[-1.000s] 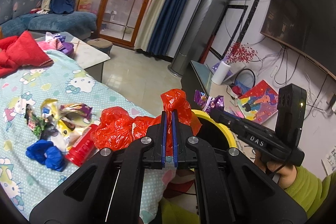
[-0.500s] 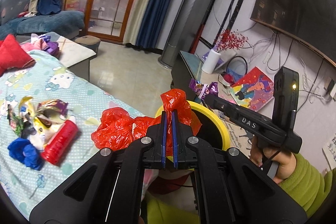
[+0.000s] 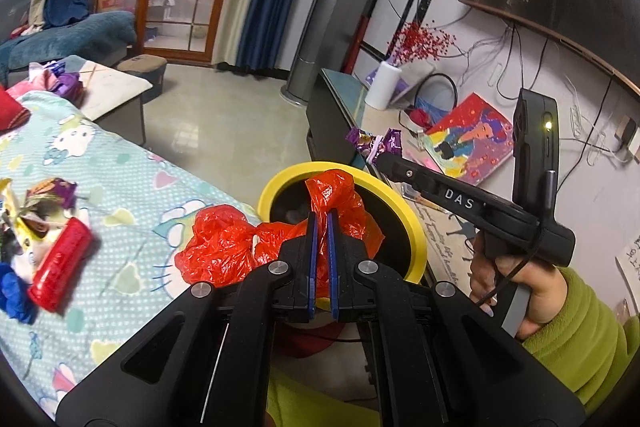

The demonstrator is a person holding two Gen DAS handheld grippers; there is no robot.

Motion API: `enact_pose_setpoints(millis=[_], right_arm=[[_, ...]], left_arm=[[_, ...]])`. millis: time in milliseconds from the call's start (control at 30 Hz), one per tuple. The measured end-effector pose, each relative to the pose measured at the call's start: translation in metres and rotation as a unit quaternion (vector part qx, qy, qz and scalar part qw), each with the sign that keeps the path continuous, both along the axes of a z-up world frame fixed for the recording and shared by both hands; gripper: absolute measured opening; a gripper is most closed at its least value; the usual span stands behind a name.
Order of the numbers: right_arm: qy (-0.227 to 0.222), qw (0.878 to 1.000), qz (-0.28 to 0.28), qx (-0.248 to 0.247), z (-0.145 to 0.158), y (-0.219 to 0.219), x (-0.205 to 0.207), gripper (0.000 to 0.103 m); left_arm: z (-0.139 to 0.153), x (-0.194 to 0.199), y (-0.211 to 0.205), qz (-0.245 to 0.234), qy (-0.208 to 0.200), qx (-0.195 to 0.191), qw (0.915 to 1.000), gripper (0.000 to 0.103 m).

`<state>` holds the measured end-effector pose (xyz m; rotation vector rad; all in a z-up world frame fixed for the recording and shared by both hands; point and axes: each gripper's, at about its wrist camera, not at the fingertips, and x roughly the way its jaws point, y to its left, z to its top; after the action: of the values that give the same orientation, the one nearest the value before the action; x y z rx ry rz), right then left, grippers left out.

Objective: Collect trash
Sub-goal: 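Carry the red bag and purple wrapper over the yellow-rimmed bin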

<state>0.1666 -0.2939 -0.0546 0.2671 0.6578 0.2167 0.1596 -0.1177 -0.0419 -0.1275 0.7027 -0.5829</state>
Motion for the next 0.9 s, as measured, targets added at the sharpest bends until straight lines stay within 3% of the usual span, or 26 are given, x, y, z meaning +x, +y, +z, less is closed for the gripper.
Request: enact_pose_setpoints(millis=[900], right_arm=[[0.074, 0.995, -0.060, -0.012, -0.054, -0.051, 0.016, 0.017]], left_arm=[[-0.045, 0.019, -0.070, -0.071, 0.022, 0.051, 0.9960, 0.002]])
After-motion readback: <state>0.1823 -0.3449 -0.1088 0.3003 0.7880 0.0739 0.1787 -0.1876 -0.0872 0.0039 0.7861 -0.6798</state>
